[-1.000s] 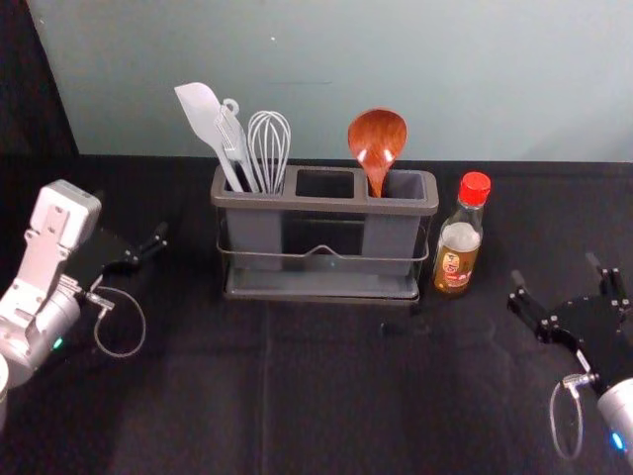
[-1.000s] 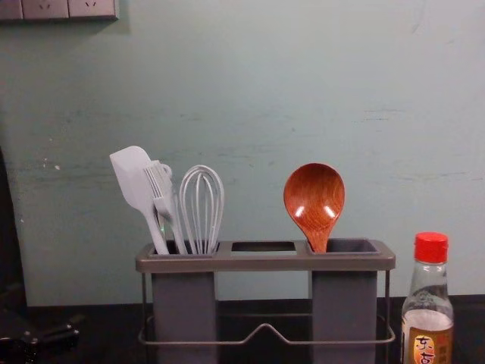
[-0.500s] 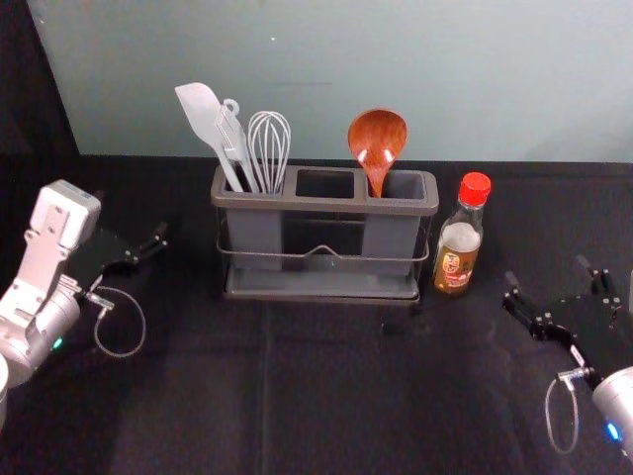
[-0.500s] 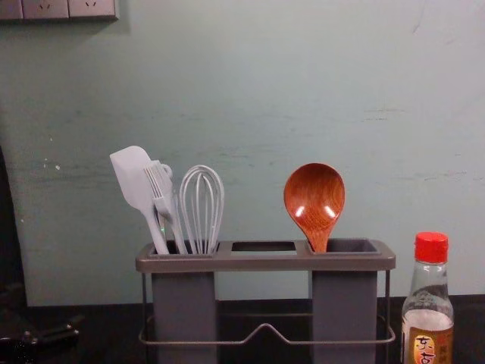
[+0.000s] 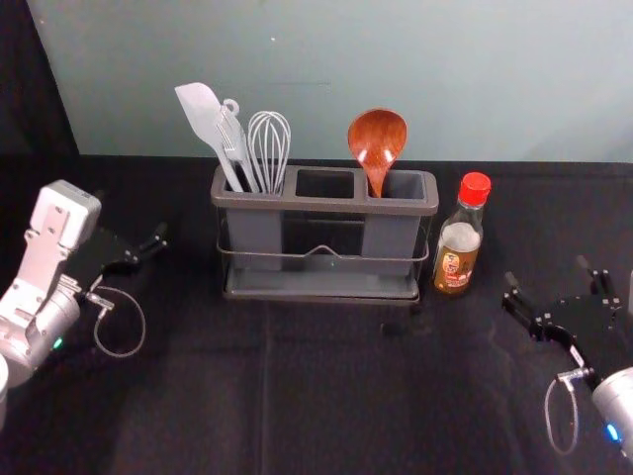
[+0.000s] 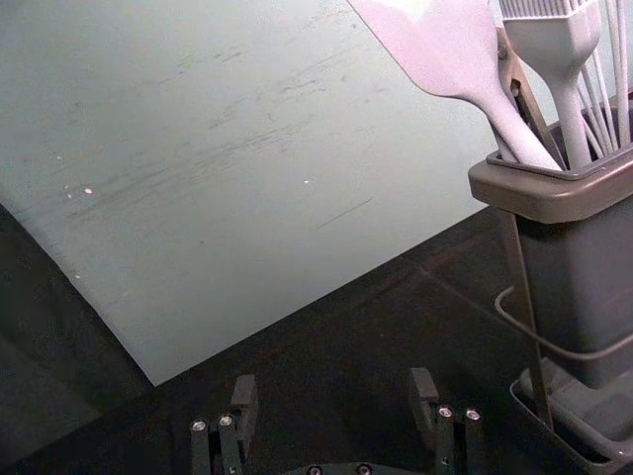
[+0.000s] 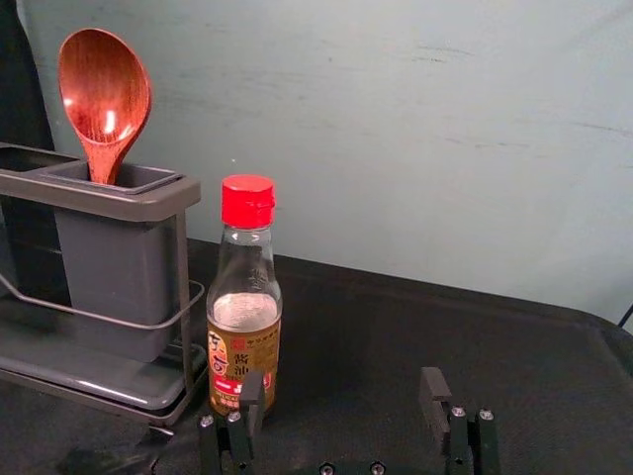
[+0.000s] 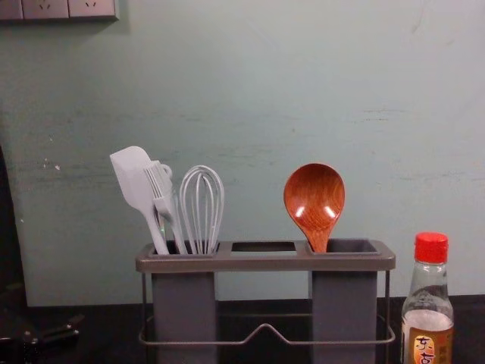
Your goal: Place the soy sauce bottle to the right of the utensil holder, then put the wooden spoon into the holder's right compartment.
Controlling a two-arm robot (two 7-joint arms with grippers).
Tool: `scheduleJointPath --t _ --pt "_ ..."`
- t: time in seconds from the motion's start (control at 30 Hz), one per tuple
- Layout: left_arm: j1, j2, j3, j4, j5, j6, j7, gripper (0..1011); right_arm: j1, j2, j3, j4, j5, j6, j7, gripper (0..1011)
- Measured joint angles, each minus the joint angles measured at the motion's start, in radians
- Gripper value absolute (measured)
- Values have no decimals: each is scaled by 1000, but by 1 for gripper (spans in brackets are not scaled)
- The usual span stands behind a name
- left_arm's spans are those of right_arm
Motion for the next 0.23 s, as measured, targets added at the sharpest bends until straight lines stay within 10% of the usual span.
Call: scheduleJointPath --t 0.23 --pt "0 0 0 0 0 0 0 1005 -1 1 0 -1 1 0 0 1003"
